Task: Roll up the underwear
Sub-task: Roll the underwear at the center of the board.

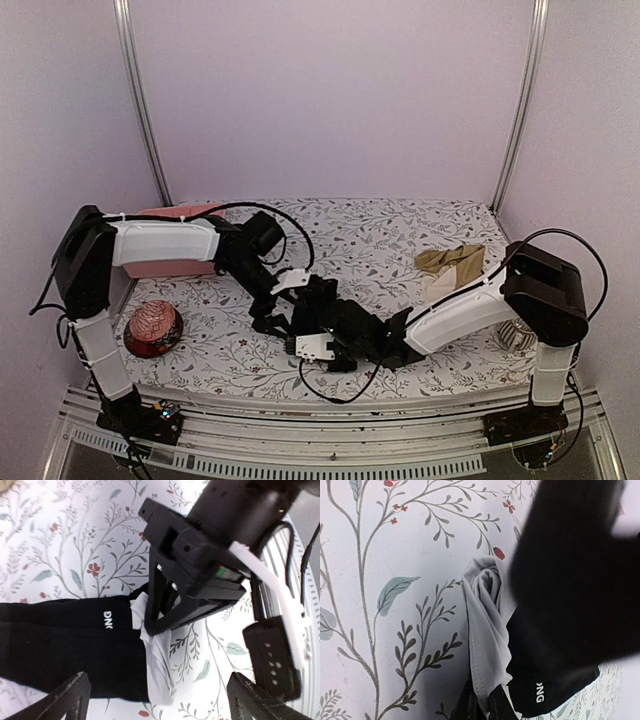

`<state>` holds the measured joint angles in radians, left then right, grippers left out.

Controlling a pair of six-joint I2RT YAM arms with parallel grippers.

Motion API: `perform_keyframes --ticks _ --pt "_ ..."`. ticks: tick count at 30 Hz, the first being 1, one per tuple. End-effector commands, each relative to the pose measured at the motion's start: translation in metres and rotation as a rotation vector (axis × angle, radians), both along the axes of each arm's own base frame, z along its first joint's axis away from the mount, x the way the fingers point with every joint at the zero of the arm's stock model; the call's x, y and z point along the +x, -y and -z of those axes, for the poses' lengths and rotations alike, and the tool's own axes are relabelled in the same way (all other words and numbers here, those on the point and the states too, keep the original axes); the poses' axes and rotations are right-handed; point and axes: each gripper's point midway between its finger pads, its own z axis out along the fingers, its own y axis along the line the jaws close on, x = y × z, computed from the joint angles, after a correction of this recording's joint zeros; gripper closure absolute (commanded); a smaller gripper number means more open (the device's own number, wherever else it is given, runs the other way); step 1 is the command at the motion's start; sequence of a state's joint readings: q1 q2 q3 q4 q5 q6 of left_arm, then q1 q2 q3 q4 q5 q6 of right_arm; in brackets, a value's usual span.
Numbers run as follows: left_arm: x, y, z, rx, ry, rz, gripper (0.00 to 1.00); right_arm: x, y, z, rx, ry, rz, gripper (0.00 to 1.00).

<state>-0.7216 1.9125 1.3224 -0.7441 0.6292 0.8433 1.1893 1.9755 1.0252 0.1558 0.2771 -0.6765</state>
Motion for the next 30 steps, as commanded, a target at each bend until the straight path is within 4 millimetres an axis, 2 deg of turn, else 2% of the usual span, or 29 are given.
perform_keyframes --ticks 1,4,6,12,15,20,24,30 --pt "0.003 -0.014 -0.031 -0.092 0.154 -0.032 0.02 -0.004 0.020 0.014 -0.040 -0.182 0.041 0.97" --pt "0.011 -0.028 -0.043 -0.141 0.283 -0.086 0.01 -0.004 0.018 0.009 -0.012 -0.286 0.048 0.97" --pt "0.008 -0.041 -0.039 -0.158 0.356 -0.110 0.01 -0.007 0.016 0.006 0.009 -0.385 0.047 0.97" --pt "0.008 -0.055 -0.055 -0.282 0.617 -0.152 0.01 -0.010 0.011 -0.001 0.048 -0.688 0.071 0.97" --pt "0.006 -0.059 -0.059 -0.326 0.733 -0.157 0.02 -0.014 0.012 0.002 0.047 -0.830 0.081 0.97" --pt "-0.008 -0.054 -0.049 -0.331 0.893 -0.109 0.04 -0.016 0.012 -0.004 0.095 -1.066 0.083 0.97" --pt "-0.019 -0.048 -0.029 -0.299 0.982 -0.042 0.09 -0.012 0.011 -0.003 0.109 -1.161 0.111 0.97" --pt "-0.010 -0.038 -0.006 -0.222 1.102 0.033 0.19 0.006 0.015 0.001 0.148 -1.266 0.170 0.97"
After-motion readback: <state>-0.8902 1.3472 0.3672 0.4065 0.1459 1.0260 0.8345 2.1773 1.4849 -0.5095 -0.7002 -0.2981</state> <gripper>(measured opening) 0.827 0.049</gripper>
